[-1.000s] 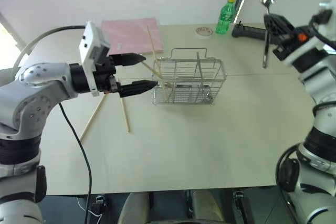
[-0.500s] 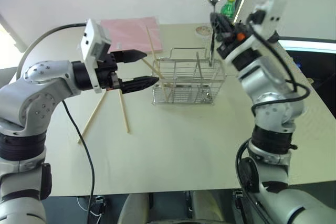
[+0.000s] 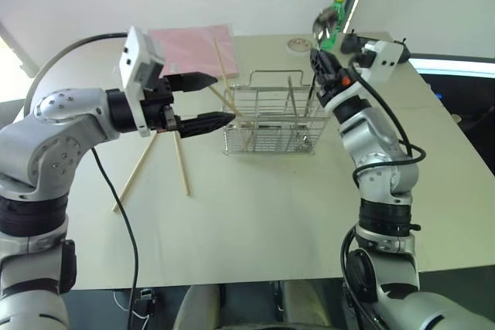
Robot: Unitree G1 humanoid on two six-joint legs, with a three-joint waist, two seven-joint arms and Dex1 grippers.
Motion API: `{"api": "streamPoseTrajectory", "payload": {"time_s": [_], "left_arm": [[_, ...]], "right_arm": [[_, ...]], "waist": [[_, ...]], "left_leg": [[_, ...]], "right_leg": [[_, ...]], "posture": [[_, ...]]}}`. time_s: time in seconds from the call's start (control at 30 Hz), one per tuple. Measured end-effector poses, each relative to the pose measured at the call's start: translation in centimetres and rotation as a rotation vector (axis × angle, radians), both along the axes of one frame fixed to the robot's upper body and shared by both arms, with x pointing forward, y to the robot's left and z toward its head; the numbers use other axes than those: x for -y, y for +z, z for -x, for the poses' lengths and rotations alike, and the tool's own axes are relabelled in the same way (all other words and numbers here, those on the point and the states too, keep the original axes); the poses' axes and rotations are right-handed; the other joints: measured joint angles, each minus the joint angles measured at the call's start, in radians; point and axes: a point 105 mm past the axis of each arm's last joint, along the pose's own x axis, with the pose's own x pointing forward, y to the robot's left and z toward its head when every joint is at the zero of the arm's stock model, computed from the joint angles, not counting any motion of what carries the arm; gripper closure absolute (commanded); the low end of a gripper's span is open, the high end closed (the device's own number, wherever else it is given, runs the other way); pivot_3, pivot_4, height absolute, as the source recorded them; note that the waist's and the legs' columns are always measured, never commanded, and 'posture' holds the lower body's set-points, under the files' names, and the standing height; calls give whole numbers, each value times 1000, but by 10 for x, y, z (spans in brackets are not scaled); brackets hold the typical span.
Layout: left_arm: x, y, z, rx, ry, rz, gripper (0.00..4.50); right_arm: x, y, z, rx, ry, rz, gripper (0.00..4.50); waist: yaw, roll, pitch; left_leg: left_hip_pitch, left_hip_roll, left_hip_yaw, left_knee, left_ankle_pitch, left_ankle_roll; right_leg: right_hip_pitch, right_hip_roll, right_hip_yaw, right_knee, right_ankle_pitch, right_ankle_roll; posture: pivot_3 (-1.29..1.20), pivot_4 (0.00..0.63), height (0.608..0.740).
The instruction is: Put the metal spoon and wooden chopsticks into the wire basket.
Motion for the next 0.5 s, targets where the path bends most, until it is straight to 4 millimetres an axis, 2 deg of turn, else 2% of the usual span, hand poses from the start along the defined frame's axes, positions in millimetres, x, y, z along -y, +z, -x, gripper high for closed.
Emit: {"api": "streamPoseTrajectory", "payload": {"time_s": [0.1,0.33,0.43,0.5], "left_arm": [[1,3,0,9,-4,-1,0],[1,2,-3,4,3,-4,0],[-2,1,-6,4,22,-11,0],[-7,1,-9,1,45,-22,0]], "right_arm": [[5,-2,0,-8,-21,1,560],[31,8,4,10,-74,53,560],[44,20,14,19,-41,171,560],[52,34,27,26,26,287,560]], "waist": [[0,0,0],[1,0,0],[4,1,1],[5,1,1]], "left_leg": [[0,0,0,0,0,0],[0,0,0,0,0,0],[0,0,0,0,0,0],[-1,0,0,0,0,0]], "right_leg": [[0,0,0,0,0,0],[0,0,0,-1,-1,-1],[0,0,0,-1,-1,-1],[0,0,0,-2,-1,-1]], "posture": [[0,150,721],[0,150,721],[0,150,721],[0,150,721]]}}
